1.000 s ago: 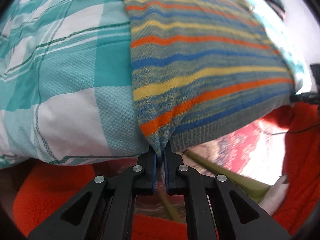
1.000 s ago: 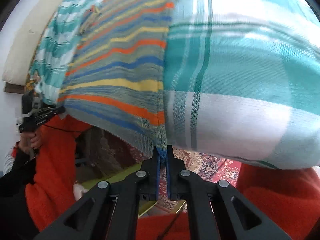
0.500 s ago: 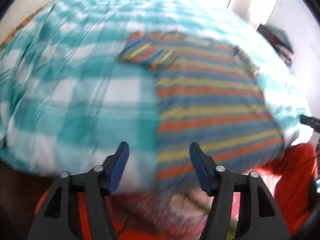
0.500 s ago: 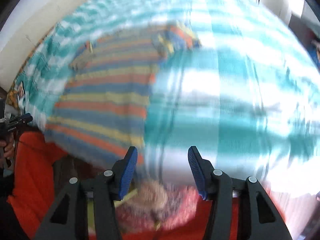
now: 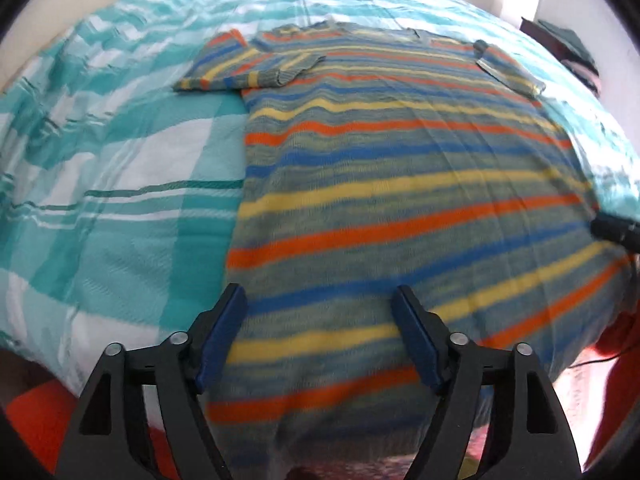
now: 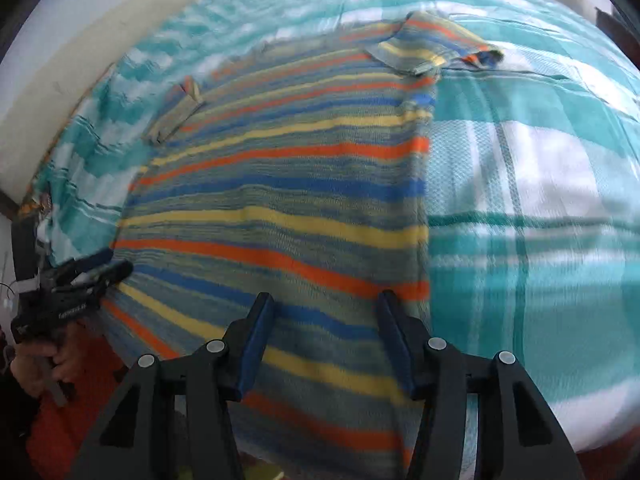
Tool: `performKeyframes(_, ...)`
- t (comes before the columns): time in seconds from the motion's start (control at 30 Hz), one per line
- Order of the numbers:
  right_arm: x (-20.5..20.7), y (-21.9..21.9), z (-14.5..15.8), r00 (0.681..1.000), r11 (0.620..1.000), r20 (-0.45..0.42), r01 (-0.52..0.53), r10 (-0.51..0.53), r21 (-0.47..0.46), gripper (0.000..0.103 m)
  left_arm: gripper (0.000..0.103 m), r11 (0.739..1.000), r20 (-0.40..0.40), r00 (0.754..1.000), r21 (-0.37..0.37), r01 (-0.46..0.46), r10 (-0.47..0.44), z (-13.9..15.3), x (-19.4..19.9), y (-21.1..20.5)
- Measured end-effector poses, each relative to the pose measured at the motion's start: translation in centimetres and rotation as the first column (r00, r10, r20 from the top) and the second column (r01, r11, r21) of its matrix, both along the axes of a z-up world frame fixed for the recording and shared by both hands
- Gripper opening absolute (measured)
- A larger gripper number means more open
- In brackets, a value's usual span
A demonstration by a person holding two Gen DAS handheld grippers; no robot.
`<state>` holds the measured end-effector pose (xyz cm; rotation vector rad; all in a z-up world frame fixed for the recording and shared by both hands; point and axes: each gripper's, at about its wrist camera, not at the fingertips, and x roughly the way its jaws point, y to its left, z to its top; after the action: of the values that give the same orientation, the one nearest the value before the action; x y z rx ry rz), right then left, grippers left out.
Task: Fold small clothes
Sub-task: 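Open both grippers and withdraw them from the spread sweater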
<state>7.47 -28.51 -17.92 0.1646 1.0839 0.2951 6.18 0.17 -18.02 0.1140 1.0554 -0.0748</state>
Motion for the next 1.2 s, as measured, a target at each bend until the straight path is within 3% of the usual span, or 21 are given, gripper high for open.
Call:
performKeyframes(0.17,-0.5,0.1,0.9,0.998,0.998,0.036,0.044,-0.043,-0.036,0.054,0.085,1.000,0.035,0.999,-0.005,-0.017,0.018,1.0,-1.0,-0.7)
performKeyframes(0.27,-1.4,0.1,1.7,0.993,0.994,0.100,0.072,-0.064,-0.080,0.054,0.085,0.999,0.079,0.997,0.019,-0.028,0.026,2.1,-1.7,-1.5)
performKeyframes(0.47,-2.7,0.7,4.6,0.970,0.978,0.233,0.114,-0.072,-0.173,0.064,0.086,0.999,0.134,0.990,-0.002,-0.042,0.042,3.4,-3.2,-1.7)
performKeyframes(0.7,-3.5,1.4,5.4,0.960,0.961,0.268,0.147,-0.082,-0.233,0.074,0.086,0.999,0.186,0.981,0.013,-0.049,0.046,4.4,-4.5,-1.1)
performKeyframes(0.93,-5.1,3.0,6.3,0.948,0.947,0.317,0.125,-0.026,-0.296,0.076,0.086,0.990,0.174,0.976,-0.078,-0.121,0.133,4.7,-3.9,0.9)
performKeyframes(1.2,-6.0,2.3,7.1,0.934,0.941,0.355,0.148,-0.032,-0.304,0.079,0.087,0.982,0.175,0.969,-0.100,-0.158,0.173,4.7,-3.5,1.3)
